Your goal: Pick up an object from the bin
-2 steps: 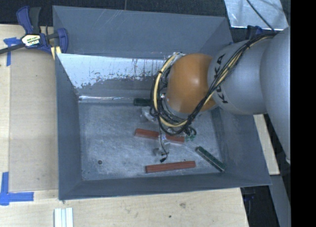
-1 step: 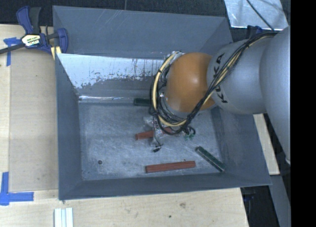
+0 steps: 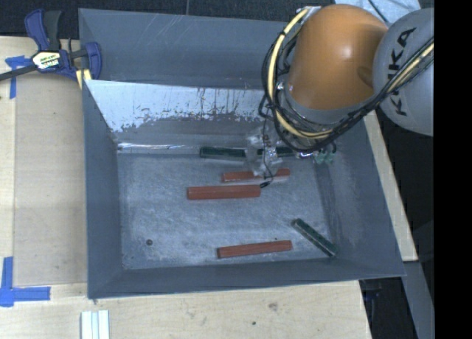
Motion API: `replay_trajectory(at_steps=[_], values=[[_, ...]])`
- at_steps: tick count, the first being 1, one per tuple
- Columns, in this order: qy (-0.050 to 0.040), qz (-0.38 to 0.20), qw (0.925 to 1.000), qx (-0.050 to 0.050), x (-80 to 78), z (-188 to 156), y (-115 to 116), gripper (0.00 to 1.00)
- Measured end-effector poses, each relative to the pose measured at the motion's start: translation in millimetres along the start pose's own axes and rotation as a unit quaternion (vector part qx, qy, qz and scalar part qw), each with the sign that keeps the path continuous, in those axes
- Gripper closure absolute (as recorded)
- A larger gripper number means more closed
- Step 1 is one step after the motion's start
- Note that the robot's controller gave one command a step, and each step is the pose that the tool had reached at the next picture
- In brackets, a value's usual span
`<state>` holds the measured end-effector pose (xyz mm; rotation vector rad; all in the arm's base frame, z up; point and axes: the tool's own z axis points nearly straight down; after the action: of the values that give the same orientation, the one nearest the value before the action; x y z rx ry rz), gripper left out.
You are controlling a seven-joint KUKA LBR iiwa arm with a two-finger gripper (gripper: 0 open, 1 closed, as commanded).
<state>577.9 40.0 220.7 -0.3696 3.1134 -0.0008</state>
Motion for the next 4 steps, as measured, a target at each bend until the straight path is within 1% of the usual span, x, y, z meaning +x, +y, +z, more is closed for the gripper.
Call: replay_trajectory(at_steps=[1, 2, 3, 4], values=[[0.0023, -0.110, 0.9940, -0.001, -38.5, 63, 20, 1.00], [0.0008, -0.108, 0.9942, -0.001, -39.1, 61, 19, 0.00], [0.0057, -0.043, 0.9991, -0.002, -2.1, 144, 24, 0.00], [0.0013, -0.043, 0.9991, -0.001, -5.1, 139, 23, 1.00]])
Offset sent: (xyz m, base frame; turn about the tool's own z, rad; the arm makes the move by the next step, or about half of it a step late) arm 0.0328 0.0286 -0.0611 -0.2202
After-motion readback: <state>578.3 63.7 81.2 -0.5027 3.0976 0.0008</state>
